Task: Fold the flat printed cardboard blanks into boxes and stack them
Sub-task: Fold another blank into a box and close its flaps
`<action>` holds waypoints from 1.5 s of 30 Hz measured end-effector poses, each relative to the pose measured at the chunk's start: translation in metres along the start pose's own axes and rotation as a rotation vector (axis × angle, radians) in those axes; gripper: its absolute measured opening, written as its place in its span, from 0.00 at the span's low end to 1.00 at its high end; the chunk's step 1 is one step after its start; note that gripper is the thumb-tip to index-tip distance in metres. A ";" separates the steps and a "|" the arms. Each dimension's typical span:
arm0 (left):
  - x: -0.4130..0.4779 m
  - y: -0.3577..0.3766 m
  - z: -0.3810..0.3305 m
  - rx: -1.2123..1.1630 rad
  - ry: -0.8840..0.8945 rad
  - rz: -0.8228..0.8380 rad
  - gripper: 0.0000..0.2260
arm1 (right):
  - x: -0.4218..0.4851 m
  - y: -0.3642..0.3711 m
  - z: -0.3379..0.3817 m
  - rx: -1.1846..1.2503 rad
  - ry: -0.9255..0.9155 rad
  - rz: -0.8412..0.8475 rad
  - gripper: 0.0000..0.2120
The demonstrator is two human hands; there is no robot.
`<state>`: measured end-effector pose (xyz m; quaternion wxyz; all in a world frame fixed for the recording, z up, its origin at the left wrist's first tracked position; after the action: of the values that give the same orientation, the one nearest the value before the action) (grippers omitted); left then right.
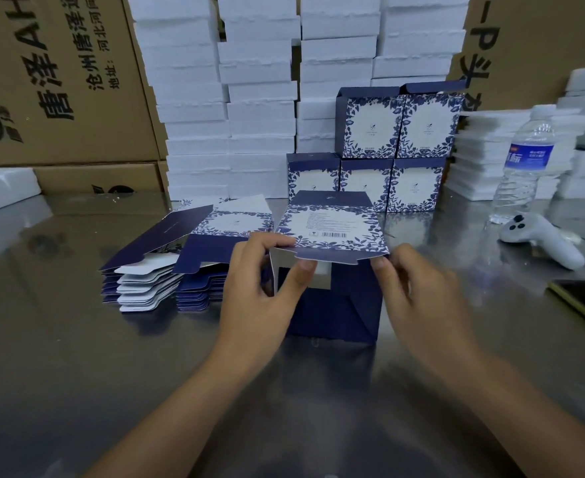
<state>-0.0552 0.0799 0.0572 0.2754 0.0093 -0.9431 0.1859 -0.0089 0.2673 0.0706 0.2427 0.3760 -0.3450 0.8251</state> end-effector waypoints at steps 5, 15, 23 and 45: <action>-0.002 0.000 -0.001 0.028 0.011 -0.022 0.16 | 0.002 -0.010 0.023 -0.173 -0.172 -0.056 0.16; -0.001 0.001 0.001 0.006 -0.016 -0.020 0.16 | 0.001 0.000 0.011 -0.099 -0.031 0.082 0.17; 0.001 -0.001 0.005 -0.006 -0.030 -0.047 0.17 | -0.005 0.020 -0.006 -0.197 0.049 0.267 0.19; 0.001 0.000 0.003 0.049 -0.013 -0.041 0.20 | -0.018 0.043 -0.035 -0.275 0.245 0.551 0.21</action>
<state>-0.0577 0.0790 0.0552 0.2725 0.0365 -0.9398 0.2032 -0.0423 0.2631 0.0232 0.0984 0.1302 -0.5101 0.8445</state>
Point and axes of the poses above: each hand's wrist, its own x-axis towards the middle knuckle, its own y-axis out of the palm, z = x × y, the point moved 9 cm from there along x, towards the middle knuckle, and after that the axes turned 11 degrees about x, right-handed, at the moved point
